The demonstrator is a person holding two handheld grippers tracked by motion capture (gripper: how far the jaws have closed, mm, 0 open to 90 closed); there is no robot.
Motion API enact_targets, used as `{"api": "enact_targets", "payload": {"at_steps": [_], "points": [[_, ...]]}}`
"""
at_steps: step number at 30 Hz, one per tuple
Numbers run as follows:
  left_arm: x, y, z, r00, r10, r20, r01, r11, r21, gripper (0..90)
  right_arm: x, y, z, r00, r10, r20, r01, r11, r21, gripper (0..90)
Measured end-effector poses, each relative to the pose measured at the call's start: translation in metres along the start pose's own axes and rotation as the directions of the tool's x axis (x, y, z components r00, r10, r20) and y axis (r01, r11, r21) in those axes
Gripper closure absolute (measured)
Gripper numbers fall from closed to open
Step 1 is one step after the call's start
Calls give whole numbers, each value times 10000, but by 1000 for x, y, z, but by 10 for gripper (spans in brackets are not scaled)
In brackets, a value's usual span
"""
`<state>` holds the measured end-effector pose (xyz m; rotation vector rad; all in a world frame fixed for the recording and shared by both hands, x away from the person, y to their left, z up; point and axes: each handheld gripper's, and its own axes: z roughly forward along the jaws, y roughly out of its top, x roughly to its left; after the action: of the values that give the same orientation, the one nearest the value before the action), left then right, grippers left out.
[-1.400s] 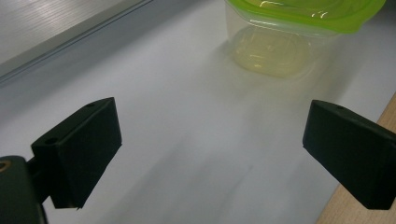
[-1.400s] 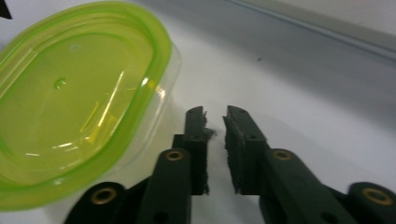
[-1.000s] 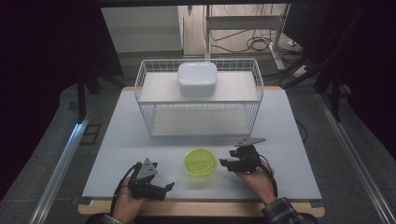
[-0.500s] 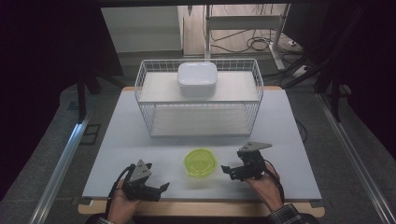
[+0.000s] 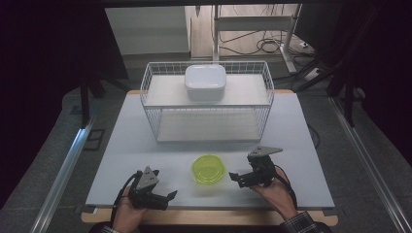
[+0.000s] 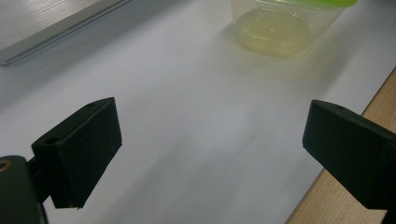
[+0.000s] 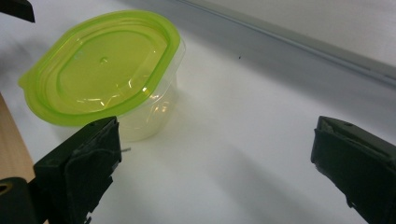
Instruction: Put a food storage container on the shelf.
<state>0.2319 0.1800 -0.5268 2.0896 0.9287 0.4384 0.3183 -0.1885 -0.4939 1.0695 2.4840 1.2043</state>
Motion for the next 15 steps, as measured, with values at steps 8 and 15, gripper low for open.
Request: {"api": "enact_targets", "payload": {"at_steps": [8, 15], "points": [[0, 0, 1, 10000, 26, -2, -26, 10000, 60, 42, 6, 8, -2, 9988, 192, -440, -173, 9989, 440, 127], [-1, 0, 2, 10000, 41, -12, -41, 10000, 72, 42, 4, 21, 8, 9861, 1069, -1274, -1038, 9941, 306, 321]]}}
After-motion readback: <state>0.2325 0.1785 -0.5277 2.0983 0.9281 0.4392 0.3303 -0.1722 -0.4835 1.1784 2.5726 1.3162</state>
